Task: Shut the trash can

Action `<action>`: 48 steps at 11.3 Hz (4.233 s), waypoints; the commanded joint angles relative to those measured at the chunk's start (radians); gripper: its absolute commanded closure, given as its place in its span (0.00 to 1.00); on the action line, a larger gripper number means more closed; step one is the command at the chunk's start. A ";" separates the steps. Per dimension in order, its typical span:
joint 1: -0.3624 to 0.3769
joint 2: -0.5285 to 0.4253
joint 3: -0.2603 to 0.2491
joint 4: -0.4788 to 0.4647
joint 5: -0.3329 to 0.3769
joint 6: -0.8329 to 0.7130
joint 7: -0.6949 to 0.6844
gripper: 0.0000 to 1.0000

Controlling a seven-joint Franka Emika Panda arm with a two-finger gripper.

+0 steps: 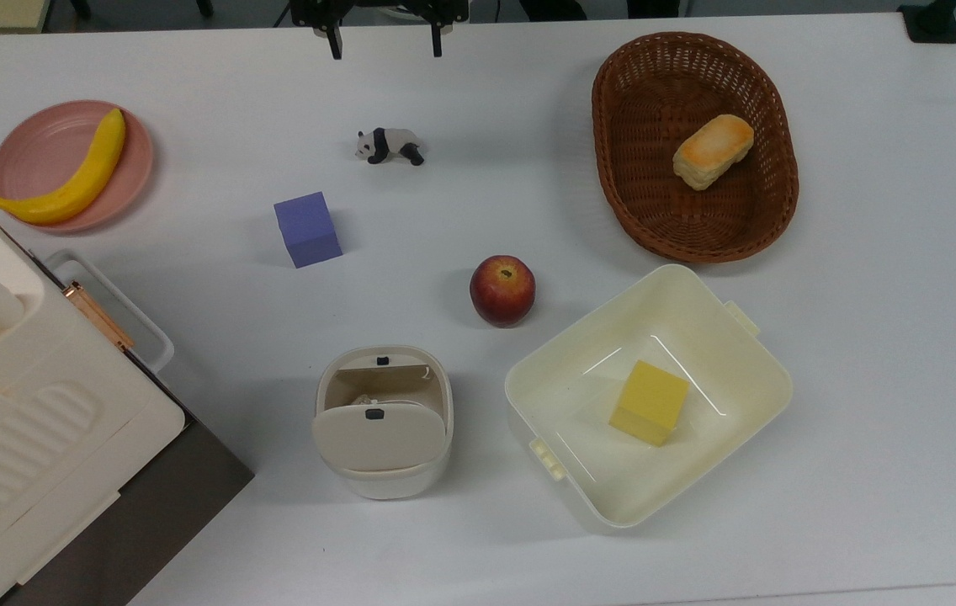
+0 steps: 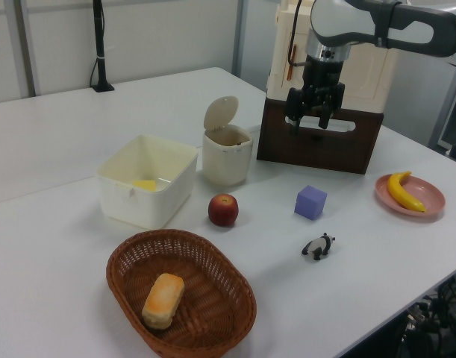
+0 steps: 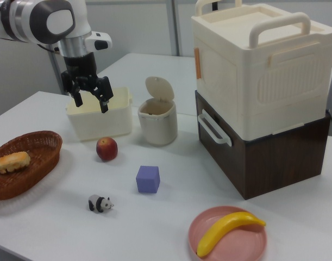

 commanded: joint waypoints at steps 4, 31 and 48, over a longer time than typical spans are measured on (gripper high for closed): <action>0.008 -0.010 -0.015 -0.005 0.014 0.067 -0.025 0.00; 0.006 0.108 -0.012 0.034 0.031 0.438 0.033 1.00; -0.020 0.544 -0.017 0.368 0.013 1.029 0.022 1.00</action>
